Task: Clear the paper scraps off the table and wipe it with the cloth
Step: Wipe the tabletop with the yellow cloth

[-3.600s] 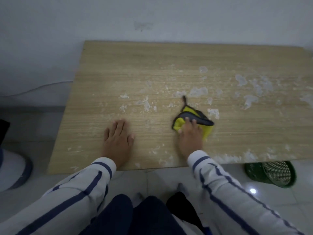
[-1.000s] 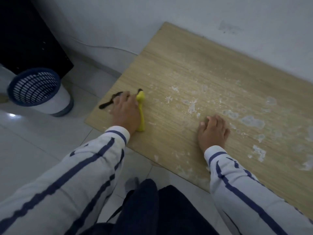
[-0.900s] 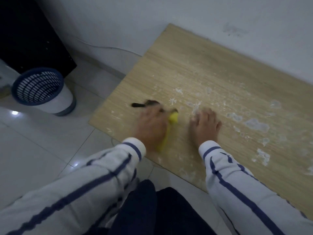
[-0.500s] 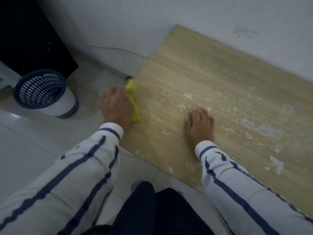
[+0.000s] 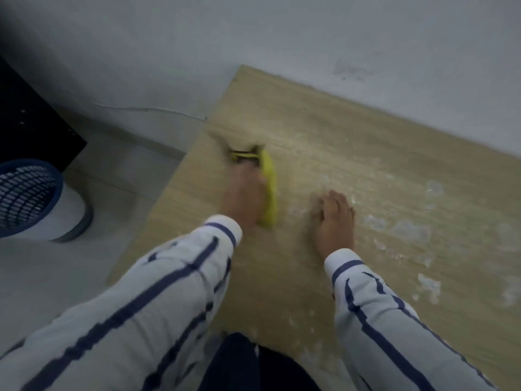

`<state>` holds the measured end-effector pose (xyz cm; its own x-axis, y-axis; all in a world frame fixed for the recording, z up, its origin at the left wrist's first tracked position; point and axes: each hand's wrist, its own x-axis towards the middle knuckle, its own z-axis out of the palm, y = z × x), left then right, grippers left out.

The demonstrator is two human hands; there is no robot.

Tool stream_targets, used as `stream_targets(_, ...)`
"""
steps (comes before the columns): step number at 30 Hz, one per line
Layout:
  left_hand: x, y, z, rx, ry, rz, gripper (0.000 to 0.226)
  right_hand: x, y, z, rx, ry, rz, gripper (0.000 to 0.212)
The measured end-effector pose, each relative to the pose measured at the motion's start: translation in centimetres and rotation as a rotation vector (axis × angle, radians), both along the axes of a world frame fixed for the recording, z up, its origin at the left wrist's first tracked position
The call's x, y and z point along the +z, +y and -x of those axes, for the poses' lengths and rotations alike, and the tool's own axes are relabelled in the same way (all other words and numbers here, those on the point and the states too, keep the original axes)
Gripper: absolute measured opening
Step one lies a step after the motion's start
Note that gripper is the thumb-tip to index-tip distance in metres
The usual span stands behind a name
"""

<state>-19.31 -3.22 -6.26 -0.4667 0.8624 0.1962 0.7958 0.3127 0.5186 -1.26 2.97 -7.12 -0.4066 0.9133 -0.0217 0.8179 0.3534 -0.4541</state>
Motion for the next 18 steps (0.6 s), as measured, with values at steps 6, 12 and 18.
stream_targets(6,-3.1,5.1,-5.0,-0.312,0.205,0.206,0.05,0.0,5.9,-3.6,-0.113,0.013,0.012,0.039)
stream_targets(12,-1.7,12.0,1.8,0.4,-0.046,0.377,0.047,0.3,9.9,-4.6,-0.095,0.146,-0.017,0.028)
stream_targets(18,-1.6,13.5,-8.1,-0.194,-0.169,0.124,0.049,0.4,12.6,-0.7,0.298,0.119,0.096,0.05)
